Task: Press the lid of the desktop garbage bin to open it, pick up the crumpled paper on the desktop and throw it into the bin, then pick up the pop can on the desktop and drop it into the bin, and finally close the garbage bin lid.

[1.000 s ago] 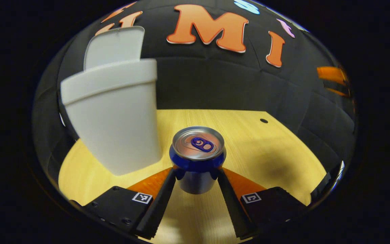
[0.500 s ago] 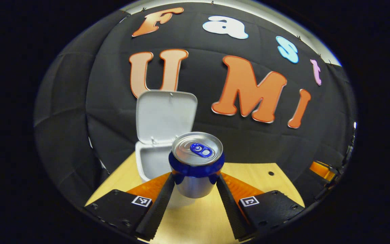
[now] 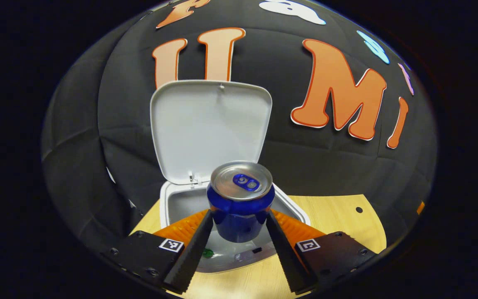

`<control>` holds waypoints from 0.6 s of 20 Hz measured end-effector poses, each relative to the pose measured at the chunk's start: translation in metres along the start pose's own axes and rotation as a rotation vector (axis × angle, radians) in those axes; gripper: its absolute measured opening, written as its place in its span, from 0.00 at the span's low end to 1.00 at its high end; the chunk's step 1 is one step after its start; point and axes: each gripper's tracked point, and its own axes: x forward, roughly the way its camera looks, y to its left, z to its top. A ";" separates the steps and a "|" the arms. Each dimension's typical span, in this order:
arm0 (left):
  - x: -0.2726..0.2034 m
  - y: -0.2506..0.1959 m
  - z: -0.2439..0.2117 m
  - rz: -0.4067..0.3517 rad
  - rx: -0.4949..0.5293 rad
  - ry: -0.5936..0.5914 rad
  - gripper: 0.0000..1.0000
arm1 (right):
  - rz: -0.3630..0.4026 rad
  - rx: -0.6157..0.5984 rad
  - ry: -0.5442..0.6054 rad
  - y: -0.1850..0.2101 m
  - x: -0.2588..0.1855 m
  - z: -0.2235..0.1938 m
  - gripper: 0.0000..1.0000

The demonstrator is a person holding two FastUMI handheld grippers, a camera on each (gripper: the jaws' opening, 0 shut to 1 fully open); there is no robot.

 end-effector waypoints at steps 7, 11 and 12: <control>-0.042 0.000 0.045 -0.006 -0.017 -0.155 0.87 | -0.029 0.037 0.007 -0.008 -0.006 -0.007 0.94; -0.071 -0.008 0.155 -0.048 -0.092 -0.369 0.87 | -0.010 0.044 0.001 0.002 -0.002 -0.006 0.94; -0.070 -0.003 0.182 -0.029 -0.081 -0.406 0.87 | -0.003 0.048 0.000 0.006 -0.001 -0.006 0.94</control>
